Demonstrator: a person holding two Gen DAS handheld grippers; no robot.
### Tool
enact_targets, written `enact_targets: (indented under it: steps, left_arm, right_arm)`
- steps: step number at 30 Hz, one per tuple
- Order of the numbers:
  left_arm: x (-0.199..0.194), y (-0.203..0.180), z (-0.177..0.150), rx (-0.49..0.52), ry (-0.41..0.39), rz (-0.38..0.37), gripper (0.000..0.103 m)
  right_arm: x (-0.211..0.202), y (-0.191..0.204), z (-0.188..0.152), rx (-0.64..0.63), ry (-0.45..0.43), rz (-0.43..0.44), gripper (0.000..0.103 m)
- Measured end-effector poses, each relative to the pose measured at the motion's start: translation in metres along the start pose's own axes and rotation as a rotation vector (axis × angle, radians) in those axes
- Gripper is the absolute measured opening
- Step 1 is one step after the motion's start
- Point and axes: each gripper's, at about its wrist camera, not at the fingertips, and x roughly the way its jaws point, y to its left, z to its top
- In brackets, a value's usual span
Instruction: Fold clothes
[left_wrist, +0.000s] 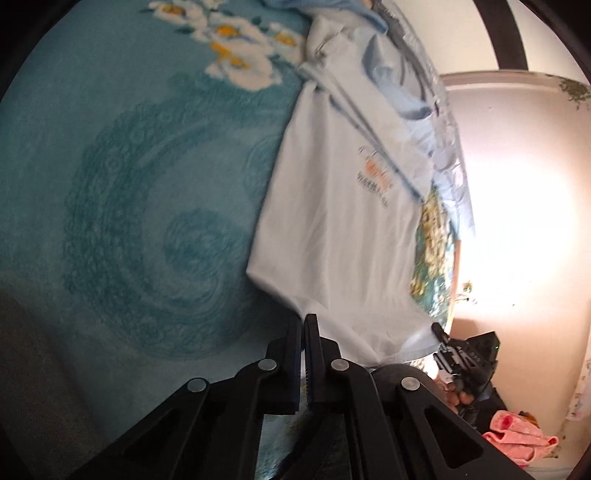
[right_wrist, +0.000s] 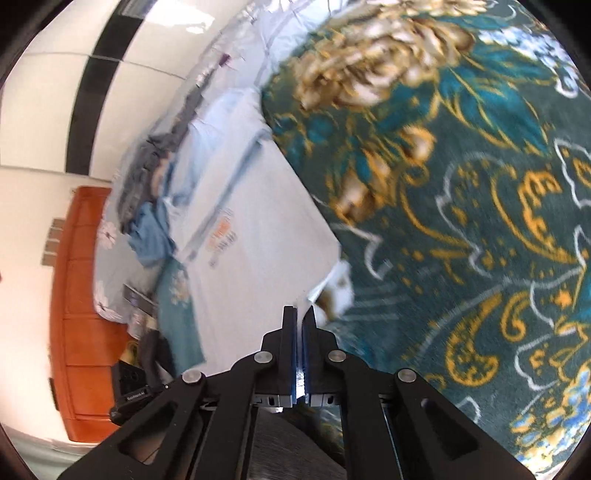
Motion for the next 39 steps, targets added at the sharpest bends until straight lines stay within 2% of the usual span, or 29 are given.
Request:
enact_targets:
  steps: [3,10,13,17,23,26,31,35,39]
  left_arm:
    - [-0.017,-0.009,0.014,-0.015,-0.057,-0.081,0.002]
    - [-0.02,-0.036,0.056,0.002,-0.119,-0.098,0.002]
    - [-0.031,-0.035,0.08,-0.006,-0.157,-0.116,0.002]
    - [-0.034,-0.035,0.123,-0.012,-0.177,-0.126,0.002]
    - [-0.009,-0.049,0.204,-0.023,-0.179,-0.108,0.002]
    - [0.012,-0.047,0.24,-0.041,-0.165,-0.088,0.002]
    - [0.04,-0.034,0.277,-0.076,-0.125,-0.075,0.002]
    - [0.046,-0.014,0.296,-0.174,-0.126,-0.161,0.003]
    - [0.044,-0.01,0.308,-0.177,-0.156,-0.2,0.003]
  right_arm:
    - [-0.007,0.011,0.016,0.011,-0.043,0.076,0.002]
    - [0.003,0.056,0.061,-0.038,-0.072,0.141,0.002]
    - [0.009,0.074,0.083,-0.062,-0.07,0.149,0.002]
    - [0.023,0.094,0.115,-0.087,-0.074,0.159,0.002]
    - [0.054,0.119,0.175,-0.095,-0.078,0.138,0.002]
    - [0.079,0.124,0.205,-0.08,-0.067,0.105,0.002]
    - [0.123,0.114,0.235,-0.036,-0.013,0.035,0.002]
    - [0.143,0.099,0.25,0.041,0.008,0.051,0.005]
    - [0.143,0.095,0.262,0.065,-0.039,0.082,0.008]
